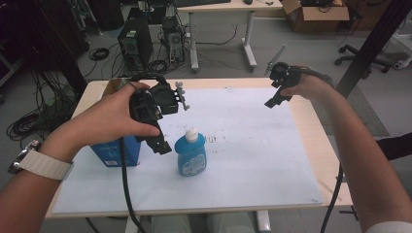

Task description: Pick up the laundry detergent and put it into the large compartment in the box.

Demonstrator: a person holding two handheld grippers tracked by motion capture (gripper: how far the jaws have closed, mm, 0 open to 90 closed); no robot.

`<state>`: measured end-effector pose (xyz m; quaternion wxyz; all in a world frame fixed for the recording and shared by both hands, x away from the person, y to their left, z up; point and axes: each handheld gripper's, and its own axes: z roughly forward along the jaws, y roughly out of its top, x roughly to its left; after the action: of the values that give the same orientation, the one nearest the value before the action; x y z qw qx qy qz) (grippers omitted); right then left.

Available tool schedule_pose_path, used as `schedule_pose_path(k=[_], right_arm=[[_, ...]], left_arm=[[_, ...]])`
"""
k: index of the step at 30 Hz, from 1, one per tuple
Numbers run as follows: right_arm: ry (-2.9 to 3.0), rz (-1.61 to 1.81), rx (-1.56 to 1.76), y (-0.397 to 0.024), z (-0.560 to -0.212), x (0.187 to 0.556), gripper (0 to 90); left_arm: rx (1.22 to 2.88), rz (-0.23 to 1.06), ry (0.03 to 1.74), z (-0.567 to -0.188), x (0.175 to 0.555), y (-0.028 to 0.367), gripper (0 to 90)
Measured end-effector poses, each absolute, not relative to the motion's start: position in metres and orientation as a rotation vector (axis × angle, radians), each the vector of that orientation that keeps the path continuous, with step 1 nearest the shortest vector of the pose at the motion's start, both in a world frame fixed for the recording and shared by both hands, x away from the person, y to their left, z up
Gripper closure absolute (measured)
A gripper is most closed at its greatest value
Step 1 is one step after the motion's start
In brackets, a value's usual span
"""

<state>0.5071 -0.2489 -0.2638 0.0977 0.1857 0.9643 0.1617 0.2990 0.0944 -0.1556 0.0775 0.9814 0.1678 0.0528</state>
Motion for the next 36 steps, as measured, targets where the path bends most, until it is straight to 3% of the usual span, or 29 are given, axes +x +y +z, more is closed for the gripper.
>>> schedule_pose_path(k=[36], right_arm=[[2.842,0.49,0.543,-0.251,-0.262,0.507,7.6]], left_arm=[[2.858,0.234,0.609,-0.14,0.31,0.072,6.4]])
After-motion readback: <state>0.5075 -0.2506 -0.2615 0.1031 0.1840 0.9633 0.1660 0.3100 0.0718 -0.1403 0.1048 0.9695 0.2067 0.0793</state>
